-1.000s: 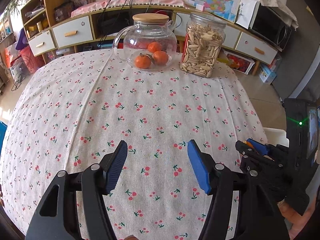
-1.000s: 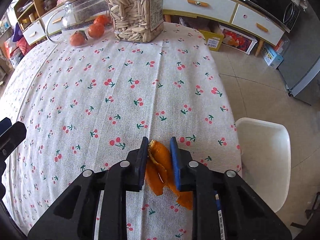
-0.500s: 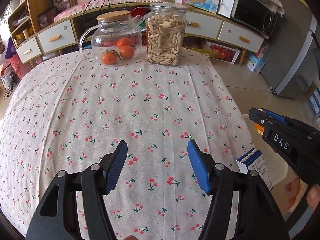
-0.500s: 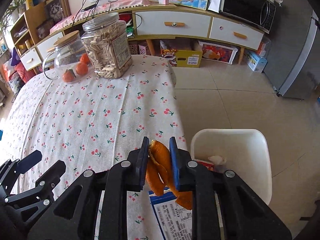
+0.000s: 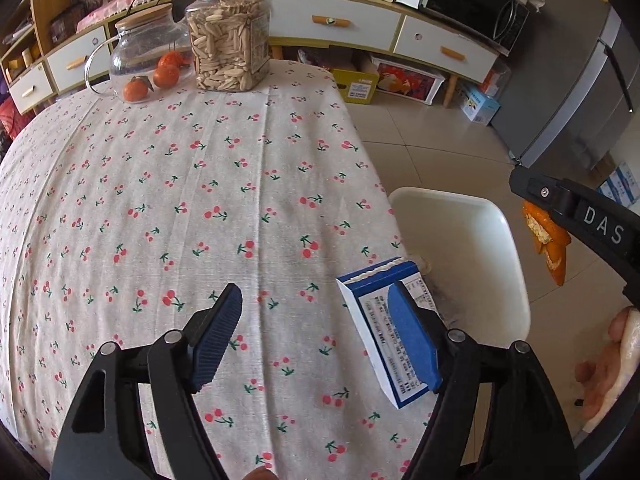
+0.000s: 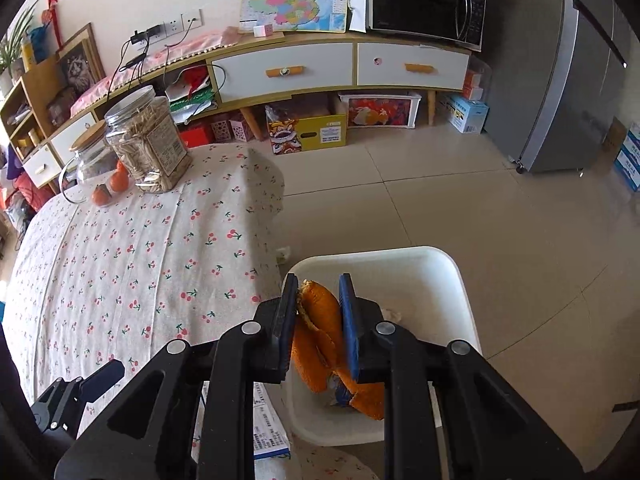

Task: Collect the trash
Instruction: 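Lift the orange peel with the right gripper while the left grasps the white-and-blue box, then drop the orange peel into the white bin with the right gripper while the left lifts the box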

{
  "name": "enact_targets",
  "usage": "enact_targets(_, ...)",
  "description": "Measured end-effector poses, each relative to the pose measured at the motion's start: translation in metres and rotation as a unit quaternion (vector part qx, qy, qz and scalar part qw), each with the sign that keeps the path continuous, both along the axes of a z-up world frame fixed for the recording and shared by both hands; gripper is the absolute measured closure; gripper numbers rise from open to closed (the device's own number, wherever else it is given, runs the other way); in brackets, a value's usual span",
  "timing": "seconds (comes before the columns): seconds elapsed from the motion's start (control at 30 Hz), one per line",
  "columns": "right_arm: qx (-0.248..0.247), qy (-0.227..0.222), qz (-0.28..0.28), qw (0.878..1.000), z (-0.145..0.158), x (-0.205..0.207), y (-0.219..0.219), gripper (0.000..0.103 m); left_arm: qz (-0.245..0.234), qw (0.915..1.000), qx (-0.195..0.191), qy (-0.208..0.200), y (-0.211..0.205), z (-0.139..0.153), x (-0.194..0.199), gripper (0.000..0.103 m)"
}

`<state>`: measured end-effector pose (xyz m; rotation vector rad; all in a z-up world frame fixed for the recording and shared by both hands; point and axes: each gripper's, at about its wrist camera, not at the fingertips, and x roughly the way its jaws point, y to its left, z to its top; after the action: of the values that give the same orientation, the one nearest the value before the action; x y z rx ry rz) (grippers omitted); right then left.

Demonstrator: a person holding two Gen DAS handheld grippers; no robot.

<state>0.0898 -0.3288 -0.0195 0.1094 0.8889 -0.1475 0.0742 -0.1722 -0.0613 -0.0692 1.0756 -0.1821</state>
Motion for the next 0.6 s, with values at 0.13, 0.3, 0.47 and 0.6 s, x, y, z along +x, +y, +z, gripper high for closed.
enact_targets(0.13, 0.006, -0.006, -0.013, 1.000, 0.003, -0.010, -0.021, 0.083, 0.018, 0.9996, 0.010, 0.016, -0.026, -0.007, -0.004, 0.015)
enact_targets(0.3, 0.023, -0.011, -0.027, 0.999, 0.005, -0.018, -0.042, 0.083, 0.051, 0.9972, 0.027, 0.048, -0.047, -0.026, -0.003, 0.013)
enact_targets(0.47, 0.035, -0.014, -0.027, 0.999, 0.006, -0.022, -0.048, 0.083, 0.075, 0.9939, 0.057, 0.057, -0.060, -0.039, 0.000, 0.013)
enact_targets(0.6, 0.040, -0.018, -0.024, 0.999, 0.009, -0.023, -0.049, 0.083, 0.067, 0.9937, 0.063, 0.064, -0.064, -0.046, 0.000, 0.014)
